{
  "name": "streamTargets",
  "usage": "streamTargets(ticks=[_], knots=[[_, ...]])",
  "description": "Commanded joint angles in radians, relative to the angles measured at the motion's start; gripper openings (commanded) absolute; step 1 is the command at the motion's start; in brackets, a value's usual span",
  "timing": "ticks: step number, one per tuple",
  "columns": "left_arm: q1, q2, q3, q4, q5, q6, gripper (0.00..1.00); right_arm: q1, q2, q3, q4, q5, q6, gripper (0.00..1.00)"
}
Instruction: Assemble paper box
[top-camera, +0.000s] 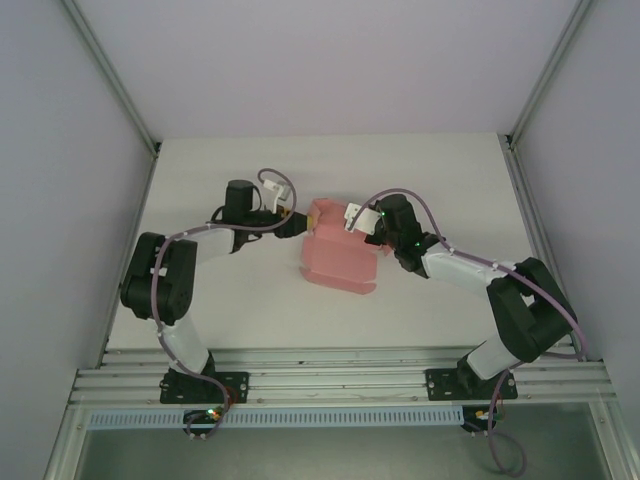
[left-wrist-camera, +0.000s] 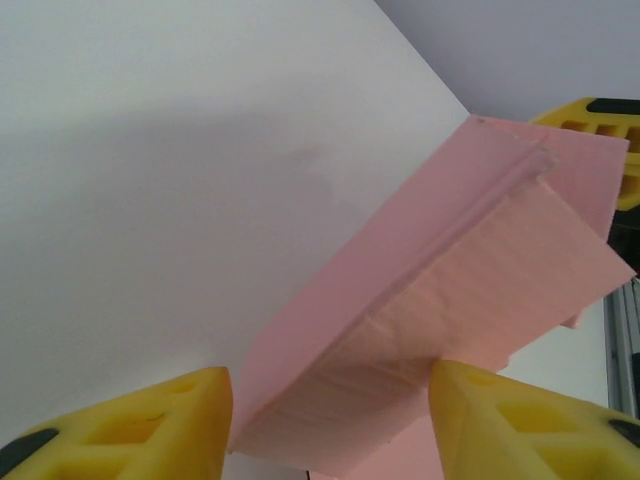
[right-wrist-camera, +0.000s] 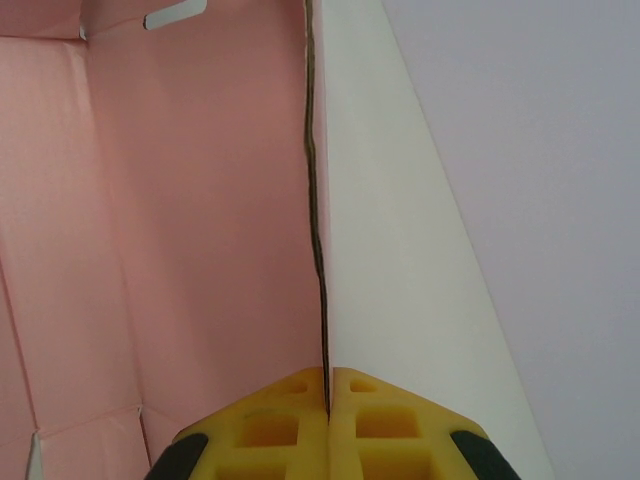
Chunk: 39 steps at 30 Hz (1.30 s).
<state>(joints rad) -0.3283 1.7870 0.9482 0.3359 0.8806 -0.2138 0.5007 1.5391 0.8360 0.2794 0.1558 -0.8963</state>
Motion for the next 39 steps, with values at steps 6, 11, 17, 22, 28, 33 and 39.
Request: streamTargets(ticks=[6, 11, 17, 22, 28, 33, 39], knots=[[-0.044, -0.001, 0.024, -0.008, 0.019, 0.069, 0.44, 0.038, 0.042, 0.039, -0.042, 0.100, -0.055, 0.00], [-0.070, -0.001, 0.017, -0.013, -0.023, 0.086, 0.42, 0.052, 0.064, 0.054, -0.044, 0.163, -0.061, 0.00], [-0.049, 0.000, -0.055, 0.128, 0.006, 0.021, 0.43, 0.067, 0.076, 0.045, -0.013, 0.248, -0.123, 0.00], [-0.031, 0.037, -0.055, 0.179, 0.046, -0.020, 0.42, 0.096, 0.098, 0.031, 0.032, 0.295, -0.169, 0.00], [-0.041, 0.051, -0.026, 0.140, 0.040, 0.014, 0.40, 0.105, 0.099, 0.041, 0.013, 0.285, -0.141, 0.00], [-0.041, 0.066, -0.010, 0.137, 0.058, 0.023, 0.34, 0.111, 0.114, 0.049, 0.016, 0.284, -0.141, 0.00], [-0.058, 0.075, -0.002, 0.129, 0.057, 0.037, 0.29, 0.127, 0.147, 0.059, 0.032, 0.312, -0.157, 0.00]])
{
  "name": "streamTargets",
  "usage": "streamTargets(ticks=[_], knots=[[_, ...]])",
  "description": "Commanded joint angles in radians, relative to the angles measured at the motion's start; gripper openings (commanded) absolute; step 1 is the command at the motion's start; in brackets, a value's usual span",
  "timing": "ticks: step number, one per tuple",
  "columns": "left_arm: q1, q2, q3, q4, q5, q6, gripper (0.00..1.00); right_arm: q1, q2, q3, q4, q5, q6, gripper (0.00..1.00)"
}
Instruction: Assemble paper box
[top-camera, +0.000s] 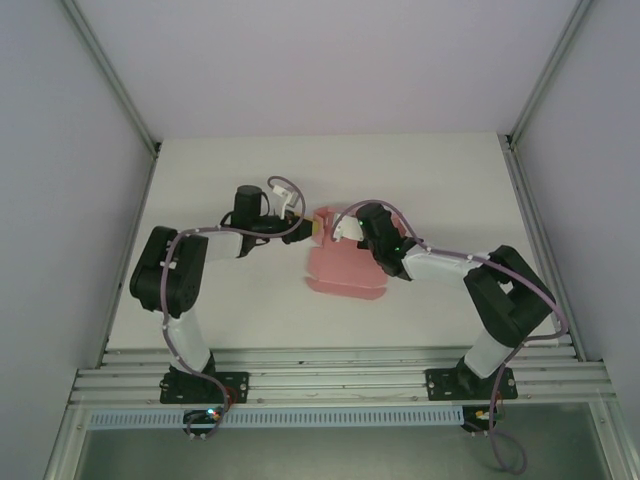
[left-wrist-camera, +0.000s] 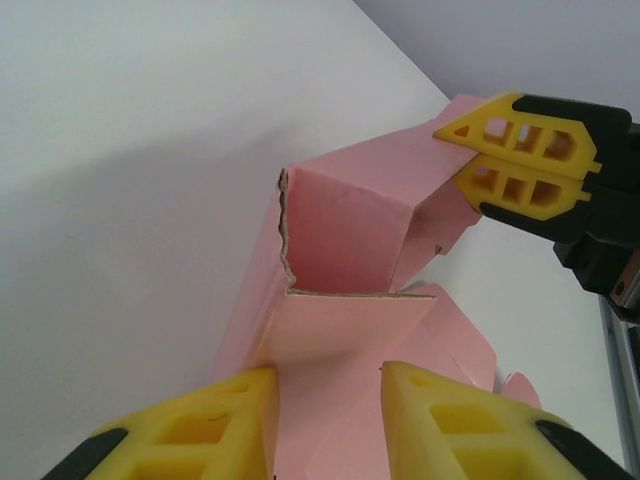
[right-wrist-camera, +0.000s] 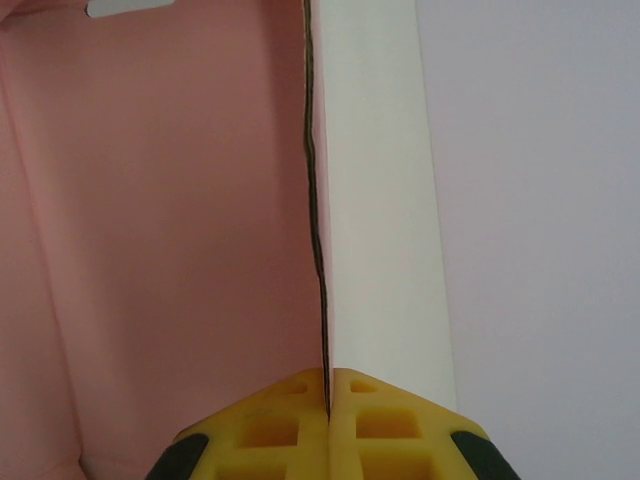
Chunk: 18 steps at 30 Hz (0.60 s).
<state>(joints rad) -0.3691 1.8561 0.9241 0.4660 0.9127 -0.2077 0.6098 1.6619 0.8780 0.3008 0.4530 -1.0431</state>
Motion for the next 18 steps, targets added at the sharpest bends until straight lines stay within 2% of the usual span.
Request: streamTargets(ticks=[1, 6, 9, 18], knots=[[-0.020, 0.003, 0.019, -0.003, 0.014, 0.032, 0.29, 0.019, 0.023, 0.014, 0.014, 0.011, -0.008, 0.00], [-0.043, -0.006, 0.027, -0.080, -0.052, 0.086, 0.29, 0.022, 0.016, 0.014, 0.009, 0.006, 0.013, 0.00], [-0.096, -0.009, 0.023, -0.102, -0.128, 0.103, 0.29, 0.028, 0.005, -0.006, 0.018, -0.017, 0.020, 0.00], [-0.128, -0.044, -0.118, 0.081, -0.299, 0.010, 0.29, 0.071, -0.013, -0.137, 0.122, 0.020, -0.013, 0.00]])
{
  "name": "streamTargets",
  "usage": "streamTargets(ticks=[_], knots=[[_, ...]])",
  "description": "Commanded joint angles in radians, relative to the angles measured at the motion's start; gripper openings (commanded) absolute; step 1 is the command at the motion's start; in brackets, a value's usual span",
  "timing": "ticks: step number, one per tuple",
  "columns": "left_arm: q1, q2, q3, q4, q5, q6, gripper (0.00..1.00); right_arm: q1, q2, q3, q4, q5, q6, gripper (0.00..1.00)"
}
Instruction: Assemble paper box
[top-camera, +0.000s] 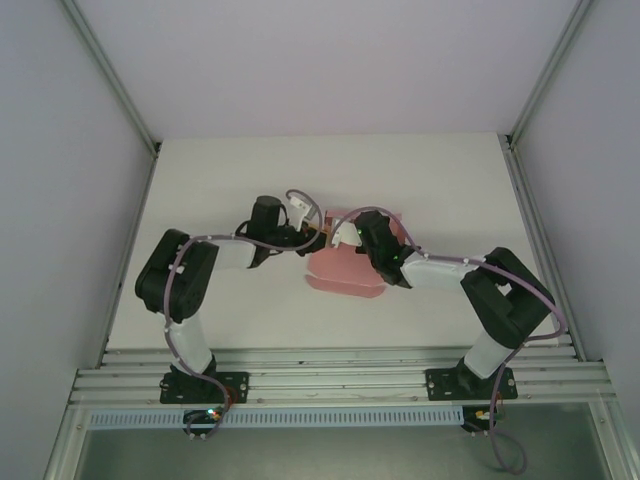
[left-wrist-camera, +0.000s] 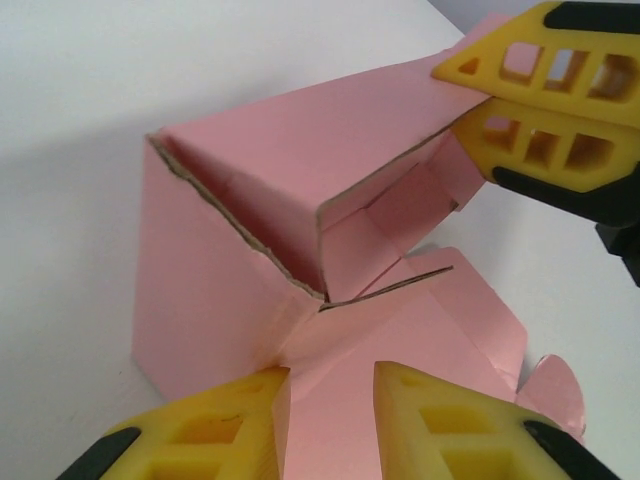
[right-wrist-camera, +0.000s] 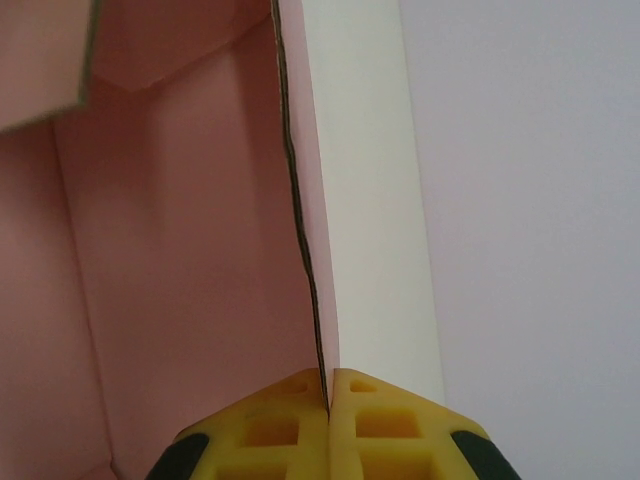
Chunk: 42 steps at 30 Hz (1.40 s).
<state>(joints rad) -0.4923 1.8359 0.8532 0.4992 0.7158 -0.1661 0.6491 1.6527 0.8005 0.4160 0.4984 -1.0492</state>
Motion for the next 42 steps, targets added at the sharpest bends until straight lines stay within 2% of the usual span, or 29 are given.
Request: streamTargets(ticks=[1, 13, 17, 25, 28, 32, 38, 42], knots=[[-0.008, -0.031, -0.060, 0.051, -0.112, -0.029, 0.29, 0.035, -0.005, -0.072, 0.021, -0.015, -0.014, 0.00], [-0.011, -0.078, -0.097, 0.042, -0.143, -0.006, 0.31, 0.080, 0.042, -0.128, 0.082, 0.113, -0.130, 0.00], [-0.009, -0.095, -0.073, -0.006, -0.154, 0.031, 0.39, 0.083, 0.053, -0.131, 0.103, 0.102, -0.113, 0.00], [0.000, -0.061, 0.009, -0.093, -0.168, 0.091, 0.41, 0.081, -0.002, -0.122, 0.031, 0.032, -0.051, 0.00], [-0.012, -0.042, 0.037, -0.084, -0.129, 0.100, 0.35, 0.081, 0.011, -0.119, 0.034, 0.036, -0.056, 0.00], [-0.046, -0.025, 0.068, -0.096, -0.090, 0.114, 0.35, 0.081, 0.039, -0.099, 0.024, 0.063, -0.050, 0.00], [-0.075, -0.005, 0.032, 0.032, -0.068, 0.046, 0.33, 0.082, 0.036, -0.091, 0.029, 0.070, -0.005, 0.00], [-0.074, 0.012, 0.015, 0.113, -0.115, 0.007, 0.31, 0.083, 0.024, -0.102, 0.022, 0.064, 0.018, 0.00]])
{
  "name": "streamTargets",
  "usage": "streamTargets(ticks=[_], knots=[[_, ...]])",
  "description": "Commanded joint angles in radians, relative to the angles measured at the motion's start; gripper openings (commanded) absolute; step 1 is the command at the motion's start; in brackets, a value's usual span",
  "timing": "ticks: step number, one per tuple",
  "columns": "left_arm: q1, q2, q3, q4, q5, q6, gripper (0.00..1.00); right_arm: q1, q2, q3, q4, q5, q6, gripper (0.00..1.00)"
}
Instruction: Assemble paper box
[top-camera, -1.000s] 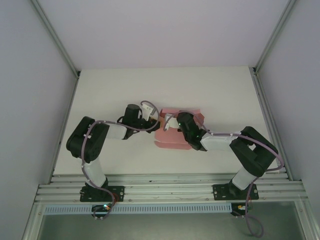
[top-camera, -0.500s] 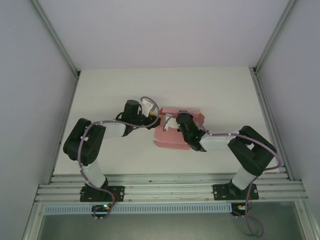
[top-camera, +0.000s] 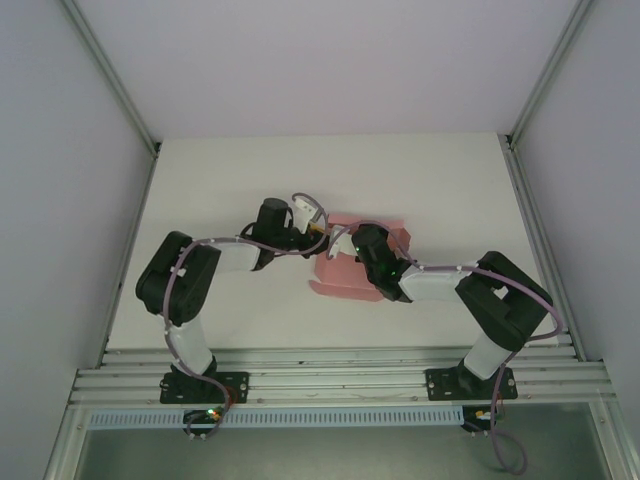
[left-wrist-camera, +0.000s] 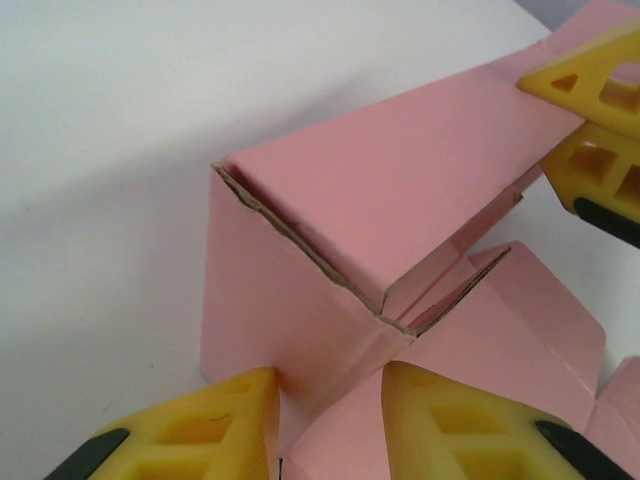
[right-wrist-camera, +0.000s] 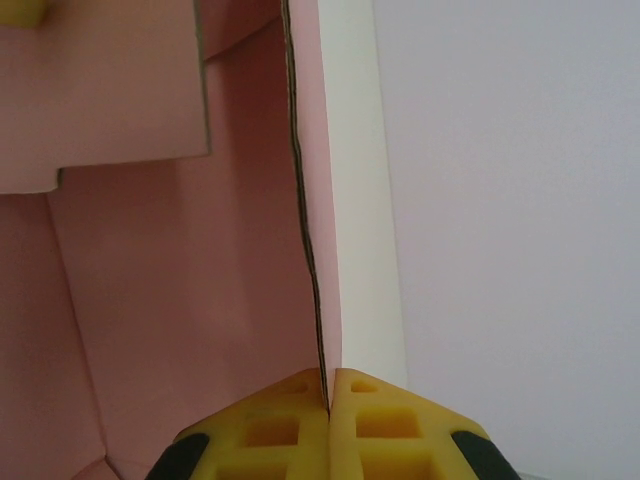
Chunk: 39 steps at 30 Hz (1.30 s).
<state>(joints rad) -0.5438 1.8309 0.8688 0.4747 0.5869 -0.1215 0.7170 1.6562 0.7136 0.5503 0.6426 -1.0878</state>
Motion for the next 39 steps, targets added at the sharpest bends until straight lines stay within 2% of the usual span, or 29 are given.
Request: streamTargets(ticks=[1, 3, 5, 8, 10, 14, 17, 18, 19, 22, 24, 25, 29, 33, 34, 36, 39], knots=[[-0.024, 0.025, 0.004, 0.143, -0.008, -0.045, 0.34, 0.016, 0.015, -0.019, -0.117, -0.088, 0.064, 0.00], [-0.028, 0.038, 0.012, 0.146, -0.038, -0.054, 0.38, 0.016, 0.006, -0.017, -0.140, -0.099, 0.085, 0.00], [-0.029, 0.047, 0.009, 0.175, -0.050, -0.064, 0.38, 0.018, 0.003, -0.022, -0.144, -0.105, 0.094, 0.00], [-0.032, 0.056, -0.006, 0.248, -0.055, -0.081, 0.25, 0.018, 0.007, -0.022, -0.141, -0.102, 0.097, 0.00], [-0.036, 0.052, -0.017, 0.277, -0.083, -0.083, 0.20, 0.017, 0.009, -0.020, -0.141, -0.098, 0.099, 0.00], [-0.062, 0.027, -0.052, 0.297, -0.226, -0.053, 0.14, 0.018, 0.003, -0.018, -0.150, -0.096, 0.120, 0.00], [-0.086, 0.012, -0.082, 0.322, -0.343, -0.017, 0.00, 0.018, -0.012, -0.014, -0.171, -0.093, 0.159, 0.00], [-0.090, 0.008, -0.094, 0.334, -0.369, 0.000, 0.00, 0.018, -0.022, -0.016, -0.178, -0.095, 0.178, 0.00], [-0.097, 0.005, -0.103, 0.347, -0.401, 0.010, 0.00, 0.019, -0.034, -0.017, -0.187, -0.099, 0.195, 0.03], [-0.108, 0.002, -0.119, 0.364, -0.418, 0.051, 0.00, 0.017, -0.092, -0.019, -0.223, -0.130, 0.269, 0.22], [-0.109, 0.004, -0.119, 0.363, -0.407, 0.069, 0.00, 0.016, -0.148, -0.017, -0.251, -0.154, 0.330, 0.42], [-0.110, 0.006, -0.119, 0.365, -0.399, 0.075, 0.00, 0.012, -0.178, -0.015, -0.272, -0.171, 0.359, 0.47], [-0.110, 0.011, -0.102, 0.320, -0.348, 0.102, 0.00, -0.024, -0.326, 0.019, -0.382, -0.289, 0.516, 0.60], [-0.113, 0.014, -0.100, 0.299, -0.324, 0.126, 0.00, -0.144, -0.450, 0.085, -0.532, -0.579, 0.741, 0.74], [-0.113, 0.015, -0.101, 0.307, -0.323, 0.126, 0.00, -0.179, -0.456, 0.102, -0.548, -0.642, 0.789, 0.74], [-0.114, 0.017, -0.099, 0.303, -0.309, 0.135, 0.00, -0.231, -0.434, 0.151, -0.569, -0.687, 0.908, 0.77], [-0.117, 0.024, -0.082, 0.282, -0.290, 0.144, 0.00, -0.279, -0.332, 0.285, -0.697, -0.774, 1.014, 0.77]])
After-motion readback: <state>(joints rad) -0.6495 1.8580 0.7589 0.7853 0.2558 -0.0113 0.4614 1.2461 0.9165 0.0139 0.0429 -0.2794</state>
